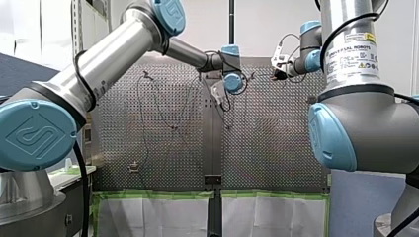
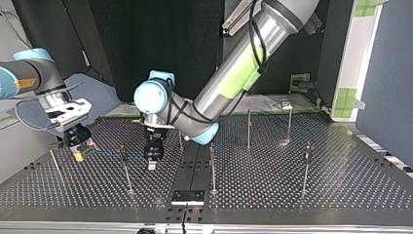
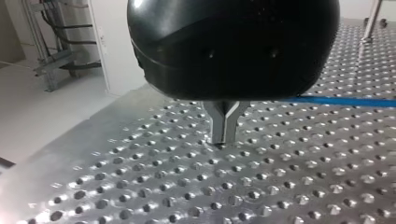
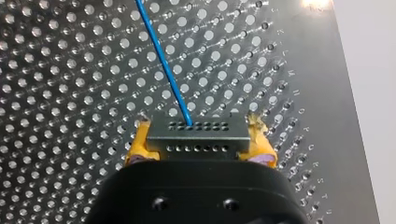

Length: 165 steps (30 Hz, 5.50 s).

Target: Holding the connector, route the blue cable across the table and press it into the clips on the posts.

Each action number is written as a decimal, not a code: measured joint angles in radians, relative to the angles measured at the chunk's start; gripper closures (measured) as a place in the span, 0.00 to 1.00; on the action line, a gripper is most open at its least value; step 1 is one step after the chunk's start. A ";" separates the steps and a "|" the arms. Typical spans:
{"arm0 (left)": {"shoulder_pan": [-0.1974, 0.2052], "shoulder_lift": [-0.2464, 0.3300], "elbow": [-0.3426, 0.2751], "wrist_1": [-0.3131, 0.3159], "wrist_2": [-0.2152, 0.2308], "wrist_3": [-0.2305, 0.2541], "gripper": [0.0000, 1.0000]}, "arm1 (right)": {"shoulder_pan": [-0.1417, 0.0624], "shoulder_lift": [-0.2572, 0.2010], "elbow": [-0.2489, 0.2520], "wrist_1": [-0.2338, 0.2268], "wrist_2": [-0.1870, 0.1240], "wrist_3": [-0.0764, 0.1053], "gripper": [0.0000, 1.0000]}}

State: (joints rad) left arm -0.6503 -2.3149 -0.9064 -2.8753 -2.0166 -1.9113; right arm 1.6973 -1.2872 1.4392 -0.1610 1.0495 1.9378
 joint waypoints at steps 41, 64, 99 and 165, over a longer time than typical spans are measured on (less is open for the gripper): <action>-0.067 0.125 -0.124 -0.126 0.101 -0.076 0.00 | 0.003 0.005 -0.001 0.003 -0.010 -0.008 1.00; -0.106 0.330 -0.329 -0.150 0.155 -0.052 0.00 | 0.023 -0.001 -0.001 0.018 -0.010 -0.005 1.00; -0.099 0.602 -0.622 0.142 0.031 -0.101 0.00 | 0.022 -0.008 -0.002 0.019 -0.006 -0.008 1.00; -0.118 0.064 -1.197 0.718 -0.043 -0.108 0.00 | 0.033 -0.012 -0.001 0.016 -0.001 -0.005 1.00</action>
State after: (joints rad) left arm -0.7687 -2.2507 -2.1036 -2.1570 -2.0597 -2.0195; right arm 1.7299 -1.2991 1.4381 -0.1452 1.0483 1.9324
